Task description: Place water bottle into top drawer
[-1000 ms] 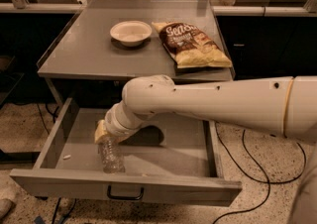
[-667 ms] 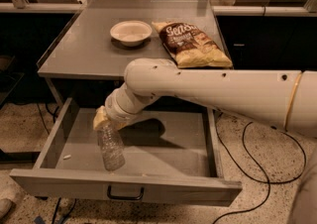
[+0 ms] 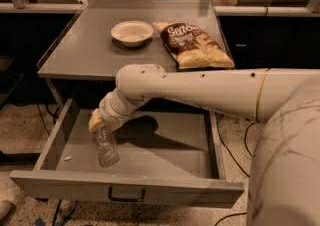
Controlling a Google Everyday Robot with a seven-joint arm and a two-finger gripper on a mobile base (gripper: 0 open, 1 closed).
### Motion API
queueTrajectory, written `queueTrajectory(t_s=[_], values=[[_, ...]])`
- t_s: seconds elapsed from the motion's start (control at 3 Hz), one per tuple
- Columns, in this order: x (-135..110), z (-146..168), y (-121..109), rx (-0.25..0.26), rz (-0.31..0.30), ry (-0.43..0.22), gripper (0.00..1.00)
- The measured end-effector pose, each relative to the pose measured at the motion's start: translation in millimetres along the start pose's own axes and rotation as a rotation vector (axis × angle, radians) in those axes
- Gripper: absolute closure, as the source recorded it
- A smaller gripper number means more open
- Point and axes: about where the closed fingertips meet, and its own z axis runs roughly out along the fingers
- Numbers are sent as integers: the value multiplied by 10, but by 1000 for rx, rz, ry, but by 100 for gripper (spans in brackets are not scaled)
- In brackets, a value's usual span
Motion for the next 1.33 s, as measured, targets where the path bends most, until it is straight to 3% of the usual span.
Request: queueTrajectory(t_s=[1.33], values=[[108, 228, -104, -41, 57, -15, 100]])
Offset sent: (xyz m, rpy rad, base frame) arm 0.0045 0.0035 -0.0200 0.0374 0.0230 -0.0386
